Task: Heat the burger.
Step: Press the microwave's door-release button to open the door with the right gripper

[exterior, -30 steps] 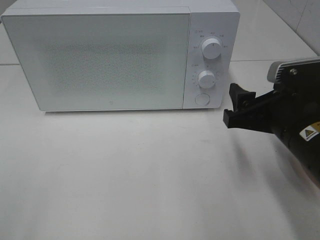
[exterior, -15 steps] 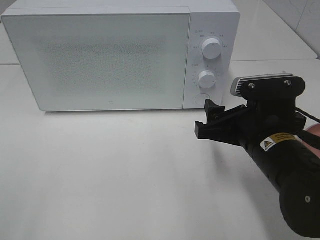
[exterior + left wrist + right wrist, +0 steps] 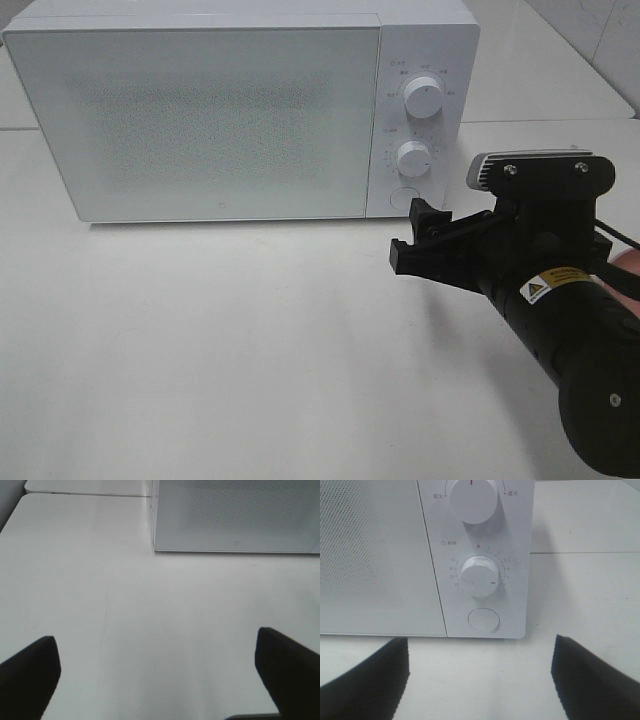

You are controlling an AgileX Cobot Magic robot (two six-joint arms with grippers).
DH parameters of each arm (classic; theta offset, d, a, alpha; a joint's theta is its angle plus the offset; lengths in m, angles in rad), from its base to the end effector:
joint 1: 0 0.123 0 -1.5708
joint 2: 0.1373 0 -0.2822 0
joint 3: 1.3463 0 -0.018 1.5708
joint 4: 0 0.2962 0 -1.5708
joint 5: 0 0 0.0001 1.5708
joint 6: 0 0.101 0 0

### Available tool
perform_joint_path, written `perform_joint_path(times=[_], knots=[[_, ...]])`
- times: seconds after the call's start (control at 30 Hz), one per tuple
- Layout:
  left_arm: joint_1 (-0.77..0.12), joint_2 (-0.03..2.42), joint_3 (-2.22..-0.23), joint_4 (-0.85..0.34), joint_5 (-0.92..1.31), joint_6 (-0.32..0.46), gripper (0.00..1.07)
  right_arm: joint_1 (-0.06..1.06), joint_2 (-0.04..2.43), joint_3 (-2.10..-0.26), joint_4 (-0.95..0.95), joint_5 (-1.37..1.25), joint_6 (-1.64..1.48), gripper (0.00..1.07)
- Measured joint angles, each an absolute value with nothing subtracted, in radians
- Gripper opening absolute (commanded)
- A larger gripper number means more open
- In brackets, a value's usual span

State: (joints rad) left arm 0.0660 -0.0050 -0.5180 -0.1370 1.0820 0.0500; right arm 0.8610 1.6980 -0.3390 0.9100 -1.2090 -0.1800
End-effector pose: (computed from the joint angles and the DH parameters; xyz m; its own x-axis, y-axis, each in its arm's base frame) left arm 0.0429 -0.0094 0.2994 -0.4506 -0.0444 -0.8916 0.0353 0.9971 -0.0675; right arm 0.2157 0.1366 0.1004 -0.1697 0.0558 -0.9839 -0.0043 0.9983 0.0573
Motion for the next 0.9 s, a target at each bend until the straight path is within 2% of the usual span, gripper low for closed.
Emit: perform_joint_path(times=[0.23,0.33,0.4,0.5,0.57,0.6,0.67,0.7,0.77,0.8,0.83,0.87,0.9], knots=[[0.066,-0.005,-0.518,-0.137,1.082,0.05,0.98,0.861,1.698,-0.339,0.91,-1.209,-0.012,0.75],[0.066,-0.005,-0.518,-0.137,1.082,0.05,0.98,0.861,1.698,-0.339,0.91,-1.209,0.15,0.74],[0.066,-0.005,-0.518,-0.137,1.082,0.05,0.98,0.861,1.698,-0.339,0.91,-1.209,0.417,0.7],[0.066,-0.005,-0.518,-0.137,1.082,0.05,0.98,0.861,1.698,-0.339,0.91,-1.209,0.49,0.69],[0.066,-0.005,-0.518,-0.137,1.082,0.05,0.98,0.861,1.698,-0.339,0.91,-1.209,0.694,0.63],[0.066,-0.005,-0.518,-0.137,1.082,0.05,0.98,0.861,1.698,-0.339,0.91,-1.209,0.694,0.63],[0.066,-0.005,-0.518,-0.137,1.082,0.05,0.98,0.861,1.698,-0.339,0.91,-1.209,0.932,0.53],[0.066,-0.005,-0.518,-0.137,1.082,0.05,0.98,0.861,1.698,-0.339,0.91,-1.209,0.932,0.53],[0.066,-0.005,-0.518,-0.137,1.082,0.05,0.98,0.861,1.698,-0.339,0.91,-1.209,1.058,0.43],[0.066,-0.005,-0.518,-0.137,1.082,0.05,0.98,0.861,1.698,-0.339,0.91,-1.209,1.058,0.43],[0.066,-0.005,-0.518,-0.137,1.082,0.05,0.98,0.861,1.698,-0.339,0.91,-1.209,1.094,0.38],[0.066,-0.005,-0.518,-0.137,1.082,0.05,0.98,0.861,1.698,-0.339,0.91,-1.209,1.143,0.28],[0.066,-0.005,-0.518,-0.137,1.082,0.05,0.98,0.861,1.698,-0.339,0.91,-1.209,1.143,0.28]])
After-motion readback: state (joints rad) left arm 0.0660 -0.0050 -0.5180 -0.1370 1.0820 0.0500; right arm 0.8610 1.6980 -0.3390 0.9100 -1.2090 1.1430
